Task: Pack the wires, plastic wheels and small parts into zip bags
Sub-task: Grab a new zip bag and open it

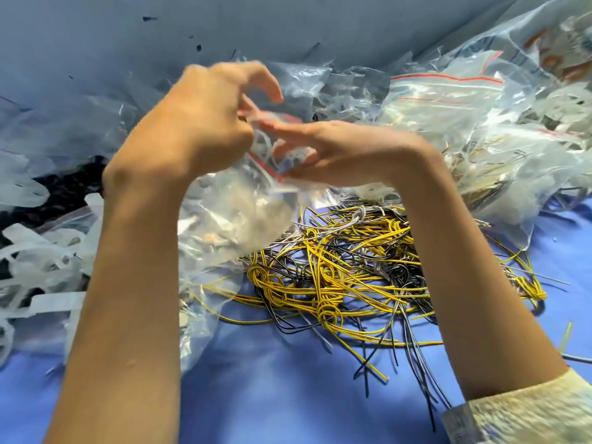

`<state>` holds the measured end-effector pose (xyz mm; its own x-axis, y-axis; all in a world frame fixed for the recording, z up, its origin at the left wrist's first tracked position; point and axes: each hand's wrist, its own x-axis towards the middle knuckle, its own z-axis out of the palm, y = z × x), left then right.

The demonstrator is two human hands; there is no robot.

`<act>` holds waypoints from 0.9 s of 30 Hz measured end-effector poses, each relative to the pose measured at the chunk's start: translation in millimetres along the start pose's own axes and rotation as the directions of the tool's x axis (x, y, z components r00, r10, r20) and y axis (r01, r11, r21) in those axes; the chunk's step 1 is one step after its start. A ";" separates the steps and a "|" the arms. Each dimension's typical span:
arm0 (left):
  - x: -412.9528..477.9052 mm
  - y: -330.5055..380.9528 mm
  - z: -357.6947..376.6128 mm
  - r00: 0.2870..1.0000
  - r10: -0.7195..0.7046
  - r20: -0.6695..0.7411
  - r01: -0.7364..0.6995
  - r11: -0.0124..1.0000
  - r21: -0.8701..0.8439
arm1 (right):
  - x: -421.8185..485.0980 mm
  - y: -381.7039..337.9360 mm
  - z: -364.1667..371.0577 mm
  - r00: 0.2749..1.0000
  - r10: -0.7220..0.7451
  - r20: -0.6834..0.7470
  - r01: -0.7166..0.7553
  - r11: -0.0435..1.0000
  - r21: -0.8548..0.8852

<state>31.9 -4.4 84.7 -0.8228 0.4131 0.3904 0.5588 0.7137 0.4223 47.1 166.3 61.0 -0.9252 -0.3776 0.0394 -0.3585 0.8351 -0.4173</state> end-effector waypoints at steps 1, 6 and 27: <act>0.6 1.7 -2.2 0.992 0.002 -0.127 -0.007 0.999 -0.034 | 1.7 -0.5 1.5 0.995 -0.043 -0.092 0.043 0.999 0.004; 1.7 -2.6 -2.3 0.989 -0.022 -0.145 0.028 0.999 0.042 | 12.5 0.0 2.1 0.983 -0.111 -0.145 0.110 0.994 -0.016; 15.4 -18.1 63.8 0.955 0.079 0.287 -0.066 0.996 -0.056 | 5.3 16.7 7.7 0.915 0.346 0.206 -0.291 0.922 -0.255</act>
<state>2.5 25.2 30.9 -0.7713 0.6129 0.1715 0.6165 0.6525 0.4407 37.2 175.2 47.2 -0.9452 -0.1395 -0.2952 -0.0936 0.9820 -0.1643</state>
